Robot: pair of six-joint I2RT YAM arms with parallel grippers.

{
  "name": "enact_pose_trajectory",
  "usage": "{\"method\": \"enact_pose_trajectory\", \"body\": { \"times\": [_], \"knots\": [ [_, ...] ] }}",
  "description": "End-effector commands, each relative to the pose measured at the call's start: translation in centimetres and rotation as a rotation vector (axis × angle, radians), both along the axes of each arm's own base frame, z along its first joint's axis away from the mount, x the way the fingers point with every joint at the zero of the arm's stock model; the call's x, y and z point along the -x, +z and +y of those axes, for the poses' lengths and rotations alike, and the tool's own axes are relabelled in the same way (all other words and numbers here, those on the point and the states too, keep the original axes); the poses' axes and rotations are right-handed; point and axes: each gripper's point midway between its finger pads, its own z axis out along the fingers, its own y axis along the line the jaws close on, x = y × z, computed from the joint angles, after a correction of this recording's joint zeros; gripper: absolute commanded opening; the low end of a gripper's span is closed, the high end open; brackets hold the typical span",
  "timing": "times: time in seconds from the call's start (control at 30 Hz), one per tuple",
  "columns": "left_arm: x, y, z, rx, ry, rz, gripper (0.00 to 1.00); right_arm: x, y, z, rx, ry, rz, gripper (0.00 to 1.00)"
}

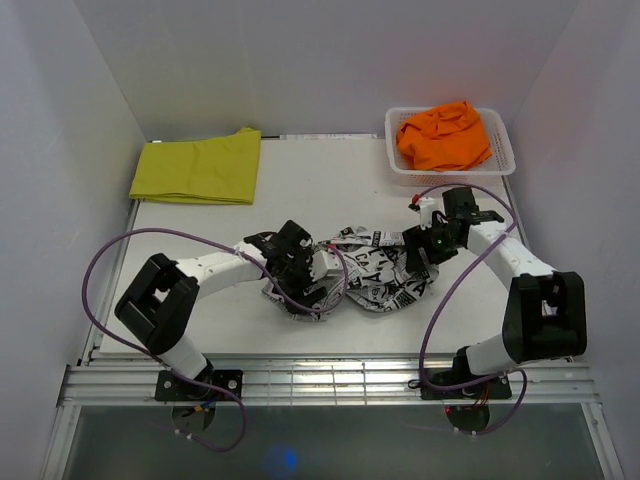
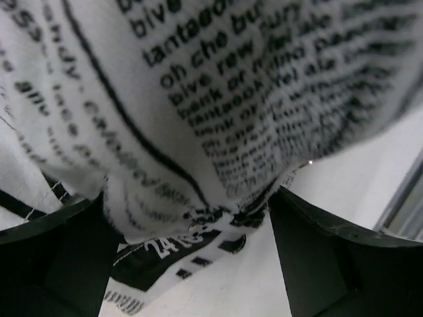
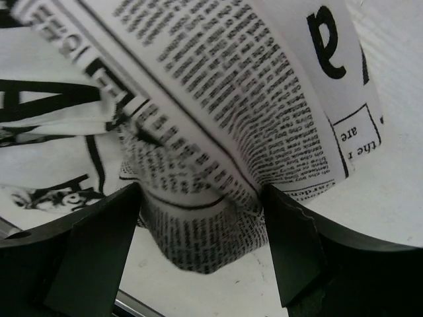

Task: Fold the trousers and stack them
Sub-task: Flatten the trousers out

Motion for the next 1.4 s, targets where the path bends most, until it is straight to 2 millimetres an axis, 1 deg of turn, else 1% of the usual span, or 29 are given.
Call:
{"method": "enact_pose_trajectory", "body": {
  "times": [0.0, 0.07, 0.1, 0.17, 0.2, 0.23, 0.27, 0.33, 0.37, 0.43, 0.5, 0.57, 0.6, 0.67, 0.7, 0.77, 0.8, 0.83, 0.9, 0.93, 0.97, 1.0, 1.03, 1.07, 1.13, 1.2, 1.23, 1.27, 1.37],
  "knots": [
    [-1.0, -1.7, 1.1, -0.078, 0.043, -0.051, 0.95, -1.5, -2.7, -1.0, 0.091, -0.01, -0.007, 0.8],
    [-0.8, -3.9, 2.5, -0.162, 0.059, -0.029, 0.86, -1.8, -3.4, -0.3, 0.084, 0.007, 0.018, 0.77],
    [-0.9, -4.5, 3.1, -0.192, 0.064, -0.033, 0.7, -1.7, -4.6, -0.1, 0.093, 0.024, 0.053, 0.74],
    [-1.7, -4.9, 4.6, -0.238, 0.097, -0.052, 0.49, -2.1, -4.9, -0.5, 0.124, 0.042, 0.056, 0.55],
    [-2.9, -4.4, 5.8, -0.232, 0.144, -0.058, 0.24, -2.3, -4.9, -1.0, 0.142, 0.044, 0.054, 0.46],
    [-4.0, -3.4, 6.2, -0.208, 0.171, -0.072, 0.09, -2.6, -4.4, -1.5, 0.161, 0.046, 0.037, 0.27],
    [-4.8, -1.7, 6.7, -0.176, 0.2, -0.093, 0.0, -3.2, -3.7, -2.4, 0.194, 0.05, 0.006, 0.18],
    [-7.3, 0.9, 9.2, -0.128, 0.271, -0.132, 0.0, -4.3, -0.9, -4.2, 0.221, 0.025, -0.076, 0.08],
    [-8.1, 2.7, 9.8, -0.1, 0.279, -0.154, 0.0, -5.4, 1.0, -4.8, 0.243, 0.022, -0.132, 0.08],
    [-9.8, 6.5, 11.8, -0.042, 0.304, -0.254, 0.0, -5.7, 4.7, -6.2, 0.289, 0.056, -0.222, 0.08],
    [-10.6, 10.4, 12.8, 0.006, 0.32, -0.336, 0.0, -6.4, 9.8, -6.9, 0.344, 0.096, -0.368, 0.08],
    [-10.5, 12.8, 12.9, 0.049, 0.316, -0.369, 0.0, -6.5, 13.7, -7.2, 0.377, 0.127, -0.463, 0.08],
    [-10.6, 15.5, 12.4, 0.108, 0.307, -0.414, 0.0, -6.3, 17.2, -7.3, 0.389, 0.133, -0.536, 0.08],
    [-9.8, 17.5, 11.4, 0.18, 0.298, -0.415, 0.0, -6.0, 20.6, -7.0, 0.4, 0.179, -0.609, 0.08],
    [-9.4, 18.8, 10.9, 0.219, 0.285, -0.423, 0.0, -6.0, 23.4, -6.8, 0.394, 0.173, -0.669, 0.08],
    [-8.3, 20.3, 9.7, 0.305, 0.273, -0.393, 0.0, -5.4, 24.4, -5.6, 0.33, 0.186, -0.678, 0.13],
    [-8.3, 21.1, 9.4, 0.328, 0.28, -0.393, 0.0, -5.3, 24.0, -4.9, 0.297, 0.194, -0.664, 0.2],
    [-8.2, 21.4, 9.2, 0.343, 0.289, -0.381, 0.0, -5.3, 23.2, -4.1, 0.261, 0.204, -0.641, 0.35],
    [-8.1, 21.8, 8.8, 0.384, 0.322, -0.352, 0.0, -5.8, 21.4, -1.9, 0.152, 0.208, -0.604, 0.42],
    [-8.3, 21.6, 8.8, 0.384, 0.343, -0.343, 0.0, -5.6, 18.4, -0.5, 0.117, 0.227, -0.539, 0.5],
    [-8.7, 20.7, 9.2, 0.352, 0.379, -0.326, 0.0, -6.3, 17.5, 0.4, 0.096, 0.226, -0.546, 0.57],
    [-9.0, 19.9, 9.7, 0.319, 0.403, -0.316, 0.0, -6.2, 15.1, 2.1, 0.077, 0.246, -0.477, 0.64],
    [-9.5, 19.1, 10.5, 0.275, 0.434, -0.313, 0.0, -6.0, 13.6, 2.6, 0.082, 0.254, -0.434, 0.66],
    [-10.1, 17.6, 11.9, 0.195, 0.482, -0.302, 0.0, -5.5, 12.0, 2.7, 0.094, 0.255, -0.377, 0.69],
    [-10.5, 16.7, 14.7, 0.145, 0.527, -0.289, 0.0, -4.8, 9.8, 2.4, 0.106, 0.252, -0.308, 0.77],
    [-10.9, 15.9, 17.2, 0.106, 0.575, -0.286, 0.0, -3.9, 9.3, 1.5, 0.146, 0.286, -0.326, 0.87],
    [-10.9, 15.5, 18.0, 0.081, 0.571, -0.293, 0.0, -3.4, 8.8, 1.1, 0.167, 0.304, -0.33, 0.94],
    [-10.9, 14.8, 18.6, 0.064, 0.579, -0.285, 0.0, -2.4, 7.9, 0.2, 0.202, 0.313, -0.327, 0.95],
    [-11.0, 13.5, 19.9, 0.035, 0.573, -0.281, 0.0, -1.8, 6.7, -1.4, 0.274, 0.362, -0.363, 0.98]
  ]
}}
